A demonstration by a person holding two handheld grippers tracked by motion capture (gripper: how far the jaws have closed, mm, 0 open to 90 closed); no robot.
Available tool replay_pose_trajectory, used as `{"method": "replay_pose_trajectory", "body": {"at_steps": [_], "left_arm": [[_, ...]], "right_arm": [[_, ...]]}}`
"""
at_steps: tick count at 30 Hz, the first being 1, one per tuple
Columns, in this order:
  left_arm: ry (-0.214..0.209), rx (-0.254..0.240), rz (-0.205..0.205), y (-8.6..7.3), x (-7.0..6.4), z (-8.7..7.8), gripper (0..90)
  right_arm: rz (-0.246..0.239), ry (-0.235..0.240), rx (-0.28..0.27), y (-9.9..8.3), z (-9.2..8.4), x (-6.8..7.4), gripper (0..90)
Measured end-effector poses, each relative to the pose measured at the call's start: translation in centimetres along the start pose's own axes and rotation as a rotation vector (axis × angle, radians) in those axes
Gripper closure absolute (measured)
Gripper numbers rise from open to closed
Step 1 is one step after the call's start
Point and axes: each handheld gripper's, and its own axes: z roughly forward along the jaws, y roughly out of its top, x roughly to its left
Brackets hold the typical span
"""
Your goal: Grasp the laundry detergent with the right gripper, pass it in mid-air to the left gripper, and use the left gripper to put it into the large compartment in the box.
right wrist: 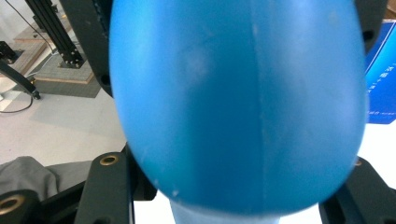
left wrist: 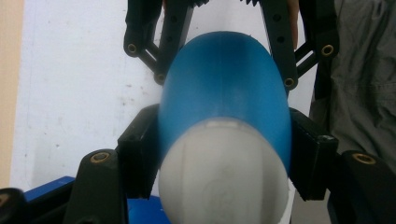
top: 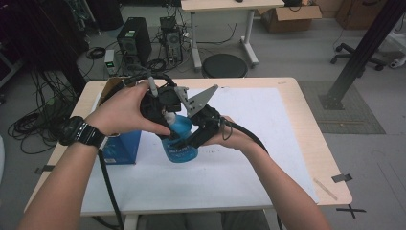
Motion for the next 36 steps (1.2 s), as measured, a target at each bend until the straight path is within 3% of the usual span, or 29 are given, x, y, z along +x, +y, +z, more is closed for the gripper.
{"method": "replay_pose_trajectory", "body": {"at_steps": [8,11,12,13,14,15,16,17,18,19,20,21,24,25,26,27,28,29,31,32,33,34,35,36], "left_arm": [[-0.005,0.010,-0.012,0.5,0.1,-0.3,38.0],[-0.013,0.024,-0.032,0.7,0.2,-0.4,38.1],[-0.016,0.037,-0.066,0.7,0.4,-0.7,38.1],[-0.016,0.037,-0.066,0.7,0.4,-0.7,38.1],[-0.011,0.042,-0.086,0.7,0.6,-1.0,38.1],[0.001,0.051,-0.104,0.6,0.8,-1.4,38.1],[0.019,0.062,-0.148,0.4,1.1,-2.2,38.1],[0.019,0.062,-0.148,0.4,1.1,-2.2,38.1],[0.031,0.064,-0.174,0.3,1.3,-2.6,38.1],[0.055,0.074,-0.229,0.1,1.8,-3.6,38.1],[0.055,0.074,-0.229,0.1,1.8,-3.6,38.1],[0.088,0.071,-0.302,-0.1,2.3,-4.7,38.2],[0.145,0.058,-0.427,-0.6,3.3,-6.4,38.1],[0.145,0.058,-0.427,-0.6,3.3,-6.4,38.2],[0.169,0.048,-0.490,-0.9,3.7,-7.1,38.1],[0.183,0.042,-0.526,-1.1,3.9,-7.6,38.1],[0.213,0.021,-0.622,-1.8,4.6,-8.7,38.2],[0.213,0.021,-0.622,-1.8,4.6,-8.7,38.2],[0.244,0.002,-0.739,-2.6,5.2,-9.8,38.2],[0.254,0.000,-0.778,-3.0,5.4,-10.3,38.2],[0.273,-0.004,-0.851,-3.7,5.9,-11.1,38.2],[0.282,0.005,-0.890,-4.2,6.1,-11.5,38.2],[0.282,0.005,-0.890,-4.2,6.1,-11.5,38.2],[0.291,0.011,-0.927,-4.6,6.3,-11.7,38.2]], "right_arm": [[0.007,0.017,-0.017,-0.1,-0.3,-0.1,39.7],[0.017,-0.022,-0.015,-0.2,-0.6,-0.2,17.3],[0.025,-0.034,0.008,-0.4,-0.8,-0.3,12.6],[0.025,-0.034,0.008,-0.4,-0.8,-0.3,12.6],[0.034,-0.050,0.040,-0.6,-0.9,-0.5,9.0],[0.050,-0.088,0.109,-1.5,-1.6,-0.8,4.1],[0.055,-0.091,0.132,-1.8,-1.9,-0.9,4.2],[0.055,-0.091,0.132,-1.8,-1.9,-0.9,4.2],[0.066,-0.114,0.204,-2.8,-2.9,-1.2,4.6],[0.066,-0.129,0.251,-3.3,-3.4,-1.3,5.2],[0.066,-0.129,0.251,-3.3,-3.4,-1.3,5.2],[0.065,-0.173,0.374,-4.4,-4.6,-1.5,5.8],[0.065,-0.210,0.493,-5.7,-6.2,-1.6,6.3],[0.065,-0.210,0.493,-5.7,-6.2,-1.6,6.3],[0.080,-0.226,0.562,-6.5,-7.8,-1.6,6.6],[0.080,-0.226,0.562,-6.5,-7.8,-1.6,6.6],[0.095,-0.244,0.604,-7.2,-9.2,-1.4,6.8],[0.095,-0.244,0.604,-7.2,-9.2,-1.4,6.8],[0.097,-0.266,0.656,-7.7,-10.6,-1.3,7.0],[0.106,-0.279,0.673,-8.0,-11.3,-1.2,7.0],[0.115,-0.294,0.698,-8.4,-12.7,-1.1,7.3],[0.120,-0.301,0.705,-8.6,-13.2,-1.1,7.3],[0.120,-0.301,0.705,-8.6,-13.2,-1.1,7.3],[0.127,-0.310,0.716,-8.8,-13.9,-1.0,7.3]]}}
